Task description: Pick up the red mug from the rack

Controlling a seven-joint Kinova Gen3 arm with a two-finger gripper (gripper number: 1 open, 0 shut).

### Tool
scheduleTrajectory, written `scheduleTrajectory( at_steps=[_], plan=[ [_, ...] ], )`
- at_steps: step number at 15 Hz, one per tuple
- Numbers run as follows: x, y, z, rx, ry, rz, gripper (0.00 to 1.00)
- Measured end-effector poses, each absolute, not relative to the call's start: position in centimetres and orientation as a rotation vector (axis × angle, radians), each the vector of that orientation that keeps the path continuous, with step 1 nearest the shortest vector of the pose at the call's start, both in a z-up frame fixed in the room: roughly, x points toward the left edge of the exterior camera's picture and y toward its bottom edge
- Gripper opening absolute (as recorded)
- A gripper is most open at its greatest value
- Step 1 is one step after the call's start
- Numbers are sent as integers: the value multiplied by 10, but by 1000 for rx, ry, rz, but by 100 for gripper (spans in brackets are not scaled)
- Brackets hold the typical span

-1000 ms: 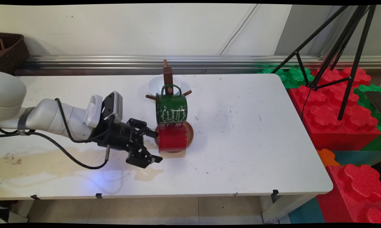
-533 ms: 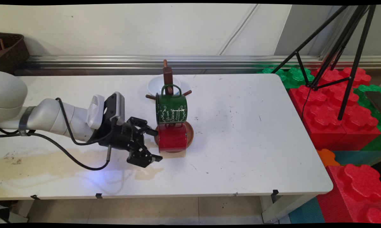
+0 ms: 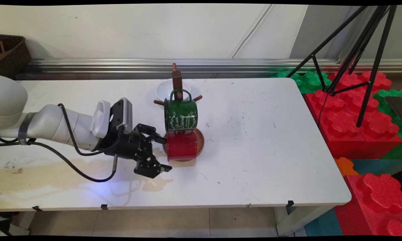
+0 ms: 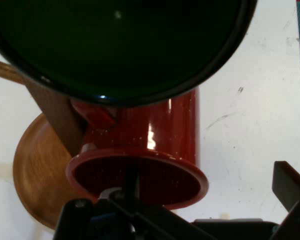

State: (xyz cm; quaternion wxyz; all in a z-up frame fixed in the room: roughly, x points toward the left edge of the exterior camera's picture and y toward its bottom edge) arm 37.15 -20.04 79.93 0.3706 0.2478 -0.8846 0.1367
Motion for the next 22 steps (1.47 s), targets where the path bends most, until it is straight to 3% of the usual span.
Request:
scheduleTrajectory(
  at_steps=[22],
  plan=[
    [355,-203,790,696,-2209,339,100]
  ],
)
